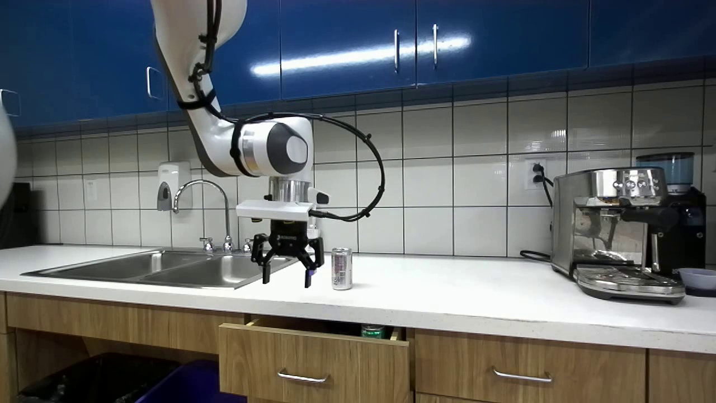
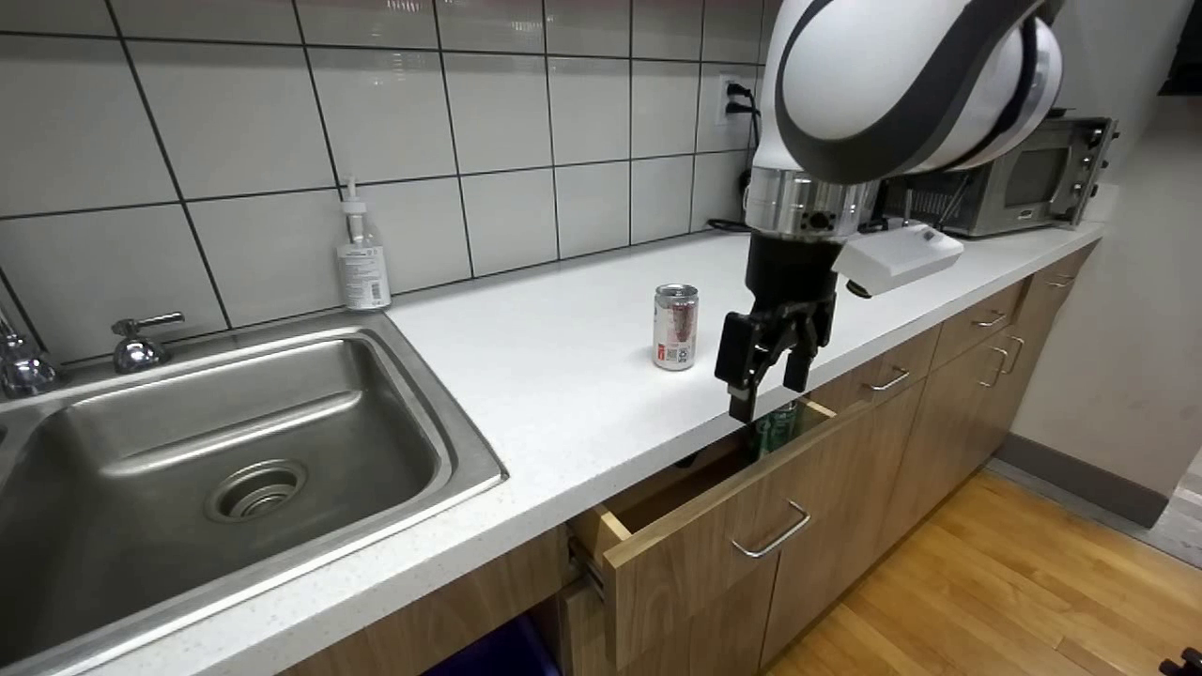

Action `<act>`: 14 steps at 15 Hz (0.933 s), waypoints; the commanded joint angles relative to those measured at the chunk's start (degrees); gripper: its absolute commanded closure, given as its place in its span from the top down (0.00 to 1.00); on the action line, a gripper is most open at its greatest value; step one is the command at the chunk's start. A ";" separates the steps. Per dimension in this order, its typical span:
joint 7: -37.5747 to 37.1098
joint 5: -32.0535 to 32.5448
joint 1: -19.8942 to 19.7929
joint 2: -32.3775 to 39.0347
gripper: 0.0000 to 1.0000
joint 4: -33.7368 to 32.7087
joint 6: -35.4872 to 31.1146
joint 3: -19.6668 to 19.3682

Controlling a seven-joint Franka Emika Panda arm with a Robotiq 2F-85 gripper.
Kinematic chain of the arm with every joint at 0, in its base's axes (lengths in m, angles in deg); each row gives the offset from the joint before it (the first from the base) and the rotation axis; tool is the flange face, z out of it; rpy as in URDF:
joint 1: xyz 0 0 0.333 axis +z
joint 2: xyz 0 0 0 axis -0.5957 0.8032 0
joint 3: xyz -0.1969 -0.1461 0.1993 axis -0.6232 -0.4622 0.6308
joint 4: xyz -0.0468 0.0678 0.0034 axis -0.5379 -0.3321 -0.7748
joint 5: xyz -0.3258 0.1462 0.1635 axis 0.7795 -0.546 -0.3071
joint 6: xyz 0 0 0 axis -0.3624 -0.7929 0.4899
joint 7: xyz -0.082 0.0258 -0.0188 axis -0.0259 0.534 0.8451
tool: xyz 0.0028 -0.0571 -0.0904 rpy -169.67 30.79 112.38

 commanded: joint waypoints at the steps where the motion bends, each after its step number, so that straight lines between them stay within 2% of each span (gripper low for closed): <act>1: -3.89 1.74 -0.71 2.53 1.00 -0.74 -3.58 1.44; 6: -5.51 3.07 -0.48 5.67 1.00 -1.40 -6.76 1.74; 14: -7.62 5.40 0.09 9.44 1.00 -3.02 -8.38 1.52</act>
